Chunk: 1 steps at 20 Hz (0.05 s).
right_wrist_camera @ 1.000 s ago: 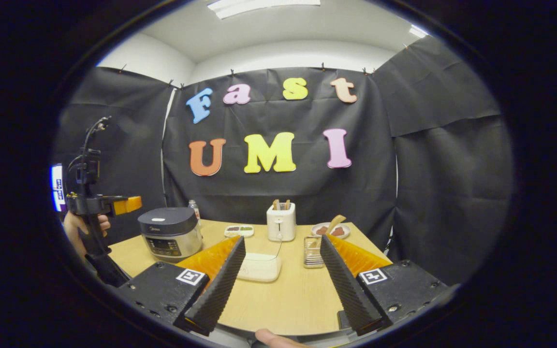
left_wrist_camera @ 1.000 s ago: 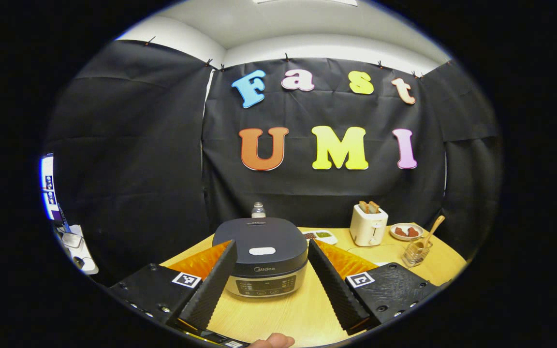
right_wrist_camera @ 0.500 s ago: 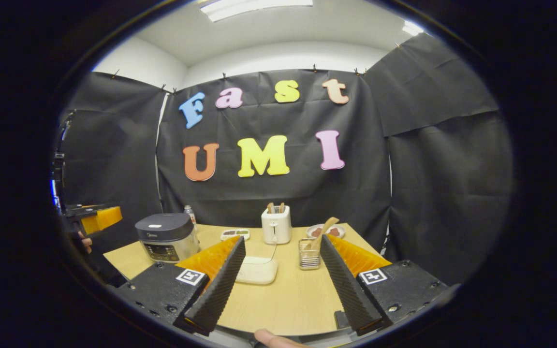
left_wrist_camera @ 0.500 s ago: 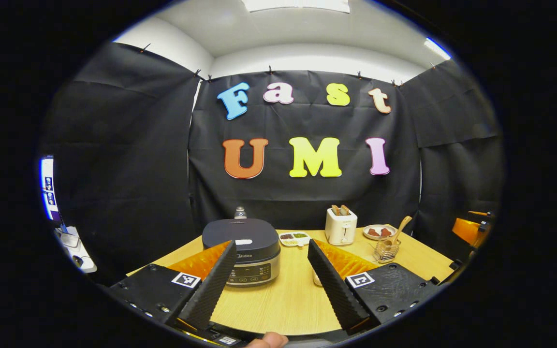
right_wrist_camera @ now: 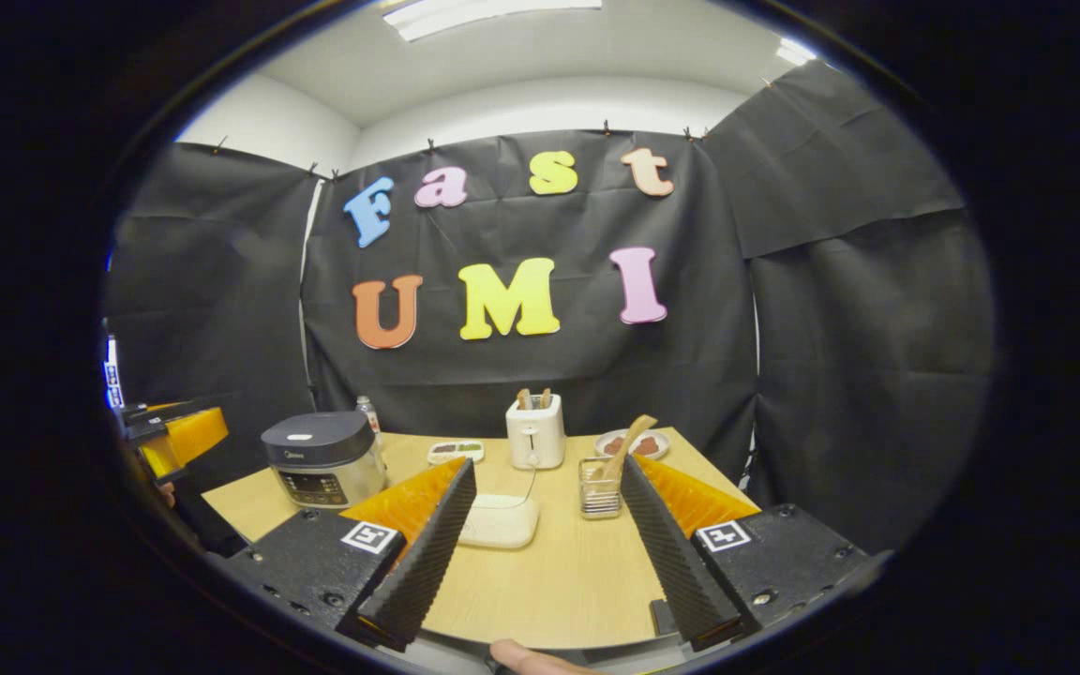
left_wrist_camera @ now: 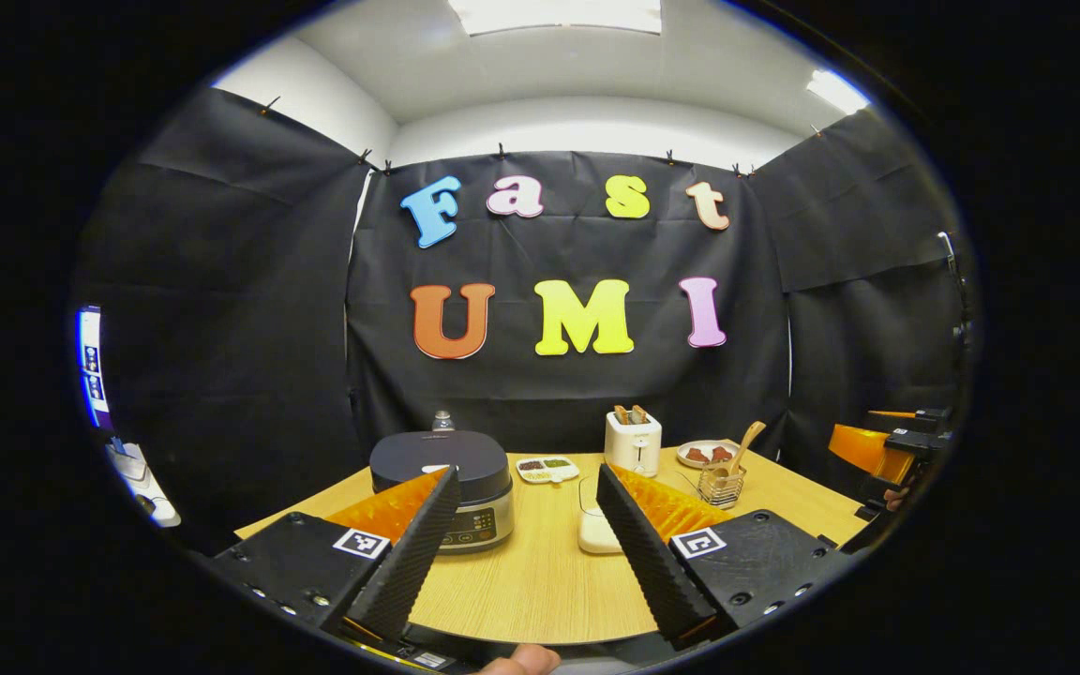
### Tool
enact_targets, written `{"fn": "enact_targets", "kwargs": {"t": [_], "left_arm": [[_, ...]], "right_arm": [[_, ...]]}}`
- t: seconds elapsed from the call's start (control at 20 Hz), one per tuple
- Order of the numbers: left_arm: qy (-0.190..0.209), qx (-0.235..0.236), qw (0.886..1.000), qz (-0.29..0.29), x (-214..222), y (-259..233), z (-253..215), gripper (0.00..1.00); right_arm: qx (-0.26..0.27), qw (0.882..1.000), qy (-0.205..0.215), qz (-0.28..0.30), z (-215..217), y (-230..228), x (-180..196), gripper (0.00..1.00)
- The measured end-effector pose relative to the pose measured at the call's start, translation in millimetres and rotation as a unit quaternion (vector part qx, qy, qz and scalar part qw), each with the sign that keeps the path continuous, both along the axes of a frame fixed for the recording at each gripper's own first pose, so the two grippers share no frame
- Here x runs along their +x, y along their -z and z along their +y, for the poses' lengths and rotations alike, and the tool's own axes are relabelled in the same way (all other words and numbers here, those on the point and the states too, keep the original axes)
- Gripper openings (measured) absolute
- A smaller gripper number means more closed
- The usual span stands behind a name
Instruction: Close the left gripper, press the button to open the rice cooker; take a wooden spoon from the chopstick holder with the right hand, scoop a spoonful of rice and pour it into the rice cooker, then put the wooden spoon back into the chopstick holder.
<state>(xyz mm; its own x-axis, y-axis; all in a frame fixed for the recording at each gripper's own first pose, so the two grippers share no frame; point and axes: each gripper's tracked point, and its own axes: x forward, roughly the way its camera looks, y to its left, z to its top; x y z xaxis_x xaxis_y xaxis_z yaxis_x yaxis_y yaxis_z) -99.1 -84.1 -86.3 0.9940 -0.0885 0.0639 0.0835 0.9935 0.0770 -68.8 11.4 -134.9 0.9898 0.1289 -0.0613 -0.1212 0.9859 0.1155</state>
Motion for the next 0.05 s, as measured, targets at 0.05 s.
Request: {"fn": "enact_targets", "kwargs": {"t": [0.05], "left_arm": [[0.002, 0.0, 1.0, -0.001, -2.3, 1.3, -2.1, 0.94]], "right_arm": [[-0.001, 1.0, 0.0, -0.001, 0.8, -0.9, -0.7, 1.0]]}}
